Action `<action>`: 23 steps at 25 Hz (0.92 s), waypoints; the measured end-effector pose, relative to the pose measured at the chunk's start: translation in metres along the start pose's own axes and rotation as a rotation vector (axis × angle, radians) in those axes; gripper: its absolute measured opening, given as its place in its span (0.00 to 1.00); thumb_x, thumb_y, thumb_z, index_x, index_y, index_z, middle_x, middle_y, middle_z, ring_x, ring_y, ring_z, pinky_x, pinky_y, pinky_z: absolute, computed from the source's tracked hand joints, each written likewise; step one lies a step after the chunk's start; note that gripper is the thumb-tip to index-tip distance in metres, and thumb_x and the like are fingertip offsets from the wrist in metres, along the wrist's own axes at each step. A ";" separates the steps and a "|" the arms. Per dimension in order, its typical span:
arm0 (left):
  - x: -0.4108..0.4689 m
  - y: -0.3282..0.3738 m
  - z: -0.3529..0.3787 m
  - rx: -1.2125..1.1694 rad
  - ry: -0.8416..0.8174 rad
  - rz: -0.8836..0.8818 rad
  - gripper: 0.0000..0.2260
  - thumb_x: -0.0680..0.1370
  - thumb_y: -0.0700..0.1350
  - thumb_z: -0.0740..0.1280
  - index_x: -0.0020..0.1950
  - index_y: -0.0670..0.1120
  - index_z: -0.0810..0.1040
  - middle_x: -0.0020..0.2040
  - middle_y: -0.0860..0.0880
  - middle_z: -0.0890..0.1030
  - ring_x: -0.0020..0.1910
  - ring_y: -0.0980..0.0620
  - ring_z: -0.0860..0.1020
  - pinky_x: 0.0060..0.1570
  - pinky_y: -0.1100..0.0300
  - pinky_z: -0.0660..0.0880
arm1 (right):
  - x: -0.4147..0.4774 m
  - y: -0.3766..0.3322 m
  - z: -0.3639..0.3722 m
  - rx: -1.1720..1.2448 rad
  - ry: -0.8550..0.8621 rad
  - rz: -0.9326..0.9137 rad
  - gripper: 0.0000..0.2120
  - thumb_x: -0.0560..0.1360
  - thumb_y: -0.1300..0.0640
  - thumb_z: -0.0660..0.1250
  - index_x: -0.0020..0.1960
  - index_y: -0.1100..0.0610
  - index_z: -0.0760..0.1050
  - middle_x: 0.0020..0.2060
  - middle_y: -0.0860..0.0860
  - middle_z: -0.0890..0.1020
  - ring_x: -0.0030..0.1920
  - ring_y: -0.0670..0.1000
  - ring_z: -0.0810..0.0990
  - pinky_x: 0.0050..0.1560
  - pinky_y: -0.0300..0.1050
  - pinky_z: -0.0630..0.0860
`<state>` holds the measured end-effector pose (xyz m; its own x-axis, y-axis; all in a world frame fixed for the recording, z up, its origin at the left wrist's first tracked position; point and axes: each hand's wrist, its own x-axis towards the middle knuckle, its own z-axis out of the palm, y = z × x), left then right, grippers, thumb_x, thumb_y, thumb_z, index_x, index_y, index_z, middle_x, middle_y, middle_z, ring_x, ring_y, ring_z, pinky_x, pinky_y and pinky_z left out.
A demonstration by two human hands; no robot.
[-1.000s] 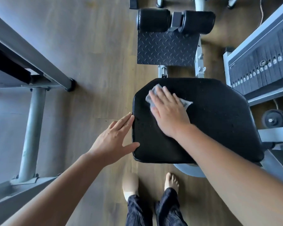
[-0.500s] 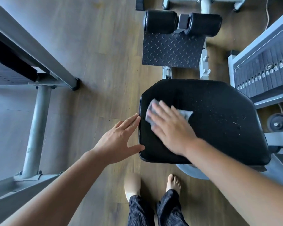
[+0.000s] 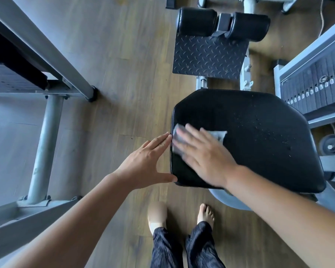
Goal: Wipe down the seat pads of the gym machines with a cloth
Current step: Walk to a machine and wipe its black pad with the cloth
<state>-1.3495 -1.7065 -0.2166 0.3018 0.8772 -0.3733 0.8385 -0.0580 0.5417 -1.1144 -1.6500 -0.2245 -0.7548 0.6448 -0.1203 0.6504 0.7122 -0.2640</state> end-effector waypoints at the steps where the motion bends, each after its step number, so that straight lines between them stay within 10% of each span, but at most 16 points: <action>1: 0.000 -0.001 0.001 -0.006 0.002 0.001 0.54 0.69 0.72 0.71 0.84 0.58 0.43 0.83 0.64 0.47 0.80 0.60 0.53 0.76 0.56 0.63 | -0.019 -0.006 -0.001 0.012 -0.021 -0.074 0.23 0.86 0.47 0.51 0.79 0.48 0.63 0.82 0.49 0.56 0.82 0.53 0.51 0.80 0.55 0.52; 7: 0.004 -0.003 0.000 0.004 -0.009 0.007 0.55 0.68 0.73 0.71 0.84 0.57 0.43 0.83 0.62 0.49 0.81 0.58 0.53 0.76 0.56 0.62 | 0.079 0.047 -0.022 -0.013 -0.079 0.211 0.25 0.85 0.45 0.46 0.81 0.46 0.57 0.82 0.48 0.52 0.82 0.53 0.48 0.79 0.61 0.52; 13: 0.002 -0.004 -0.004 -0.002 -0.032 0.019 0.57 0.67 0.72 0.73 0.84 0.56 0.44 0.83 0.61 0.49 0.81 0.58 0.53 0.77 0.55 0.62 | -0.025 -0.044 -0.007 0.046 -0.176 0.184 0.31 0.85 0.42 0.46 0.82 0.54 0.42 0.81 0.50 0.38 0.80 0.48 0.33 0.81 0.50 0.40; 23: 0.003 -0.004 0.001 -0.004 0.011 -0.003 0.57 0.66 0.72 0.74 0.84 0.58 0.45 0.82 0.62 0.52 0.80 0.56 0.57 0.74 0.54 0.66 | 0.059 -0.013 -0.003 0.042 0.029 0.508 0.31 0.85 0.45 0.48 0.82 0.60 0.50 0.82 0.57 0.50 0.82 0.55 0.45 0.81 0.53 0.46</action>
<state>-1.3514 -1.7039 -0.2210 0.2945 0.8824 -0.3670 0.8376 -0.0533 0.5438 -1.1672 -1.6200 -0.2252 -0.3415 0.9145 -0.2171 0.9301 0.2956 -0.2179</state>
